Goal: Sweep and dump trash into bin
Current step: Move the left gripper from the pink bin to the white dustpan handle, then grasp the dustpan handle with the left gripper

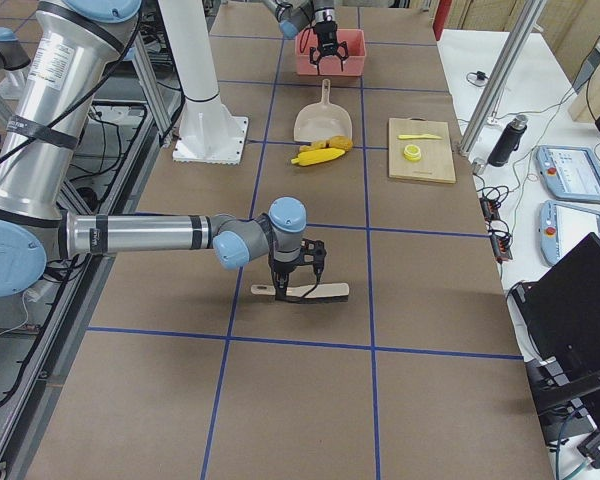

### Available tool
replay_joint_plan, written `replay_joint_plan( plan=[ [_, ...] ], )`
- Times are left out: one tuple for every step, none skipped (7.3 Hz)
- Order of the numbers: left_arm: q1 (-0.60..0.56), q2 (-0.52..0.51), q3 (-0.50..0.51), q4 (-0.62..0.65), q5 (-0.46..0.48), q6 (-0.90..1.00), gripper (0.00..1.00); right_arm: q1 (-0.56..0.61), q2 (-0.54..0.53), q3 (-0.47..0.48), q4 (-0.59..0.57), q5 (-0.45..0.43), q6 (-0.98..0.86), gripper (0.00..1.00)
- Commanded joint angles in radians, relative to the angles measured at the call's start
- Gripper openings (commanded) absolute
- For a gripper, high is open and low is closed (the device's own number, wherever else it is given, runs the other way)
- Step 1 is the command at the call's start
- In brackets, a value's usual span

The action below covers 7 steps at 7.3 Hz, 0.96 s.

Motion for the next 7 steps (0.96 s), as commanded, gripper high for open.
replay_joint_plan(
  plan=[
    [0.025, -0.019, 0.103, -0.139, 0.000, -0.158, 0.98, -0.025, 0.002, -0.014, 0.001, -0.004, 0.019, 1.00],
    [0.028, -0.034, 0.152, -0.181, 0.002, -0.168, 0.97, -0.027, -0.007, -0.014, -0.001, -0.001, 0.019, 1.00],
    [0.028, -0.066, 0.203, -0.192, 0.002, -0.165, 0.97, -0.027, -0.010, -0.015, -0.001, 0.000, 0.020, 1.00],
    [0.028, -0.076, 0.221, -0.195, 0.000, -0.166, 0.97, -0.028, -0.012, -0.024, -0.001, 0.002, 0.019, 0.98],
    [0.028, -0.077, 0.241, -0.211, 0.000, -0.166, 0.97, -0.033, -0.012, -0.029, -0.001, 0.003, 0.022, 0.94],
    [0.041, -0.077, 0.276, -0.248, 0.000, -0.166, 0.97, -0.041, -0.012, -0.031, -0.001, 0.005, 0.020, 0.88],
    [0.044, -0.079, 0.286, -0.248, 0.000, -0.166, 0.97, -0.045, -0.012, -0.031, -0.002, 0.006, 0.017, 0.81]
  ],
)
